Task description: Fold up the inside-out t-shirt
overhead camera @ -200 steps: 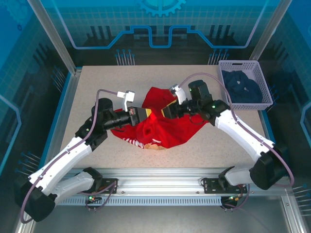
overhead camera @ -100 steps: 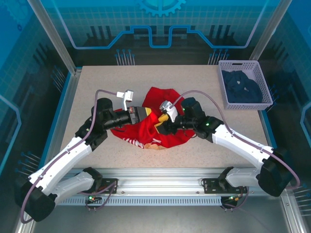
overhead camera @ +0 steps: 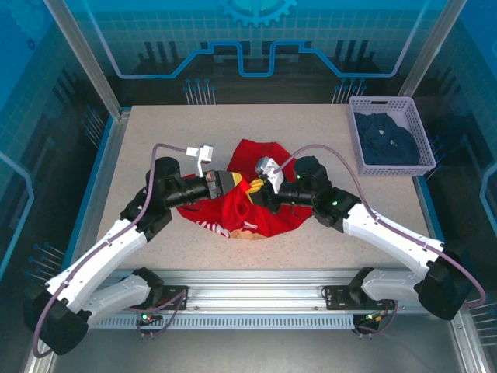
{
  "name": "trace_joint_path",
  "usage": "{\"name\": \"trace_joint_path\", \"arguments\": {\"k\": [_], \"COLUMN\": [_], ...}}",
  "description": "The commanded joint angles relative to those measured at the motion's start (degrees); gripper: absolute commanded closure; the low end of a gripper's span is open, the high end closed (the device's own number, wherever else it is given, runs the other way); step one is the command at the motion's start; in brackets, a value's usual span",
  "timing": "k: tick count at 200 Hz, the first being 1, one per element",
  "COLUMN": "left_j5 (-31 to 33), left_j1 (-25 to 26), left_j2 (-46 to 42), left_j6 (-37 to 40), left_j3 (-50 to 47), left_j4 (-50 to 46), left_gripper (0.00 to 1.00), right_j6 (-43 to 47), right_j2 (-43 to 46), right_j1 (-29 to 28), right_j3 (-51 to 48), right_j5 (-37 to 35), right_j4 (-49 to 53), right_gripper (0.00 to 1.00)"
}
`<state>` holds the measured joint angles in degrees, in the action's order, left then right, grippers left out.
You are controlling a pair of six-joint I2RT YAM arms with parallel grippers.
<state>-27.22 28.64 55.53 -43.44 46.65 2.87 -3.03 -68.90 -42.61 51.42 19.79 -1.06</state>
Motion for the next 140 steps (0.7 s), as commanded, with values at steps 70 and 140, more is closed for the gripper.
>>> {"name": "trace_joint_path", "arguments": {"k": [70, 140], "left_j5": [18.3, 18.2], "left_j1": [0.4, 8.5], "left_j2": [-3.9, -5.3], "left_j6": [14.6, 23.8], "left_j3": [0.0, -2.5], "left_j4": [-11.4, -14.6], "left_gripper": [0.61, 0.48], "right_j6": [-18.0, -20.3], "right_j2": [-3.6, -5.2], "right_j1": [4.8, 7.9], "right_j3": [12.3, 14.0], "right_j5": [13.7, 16.4], "right_j4": [11.2, 10.9], "right_gripper": [1.00, 1.00]}}
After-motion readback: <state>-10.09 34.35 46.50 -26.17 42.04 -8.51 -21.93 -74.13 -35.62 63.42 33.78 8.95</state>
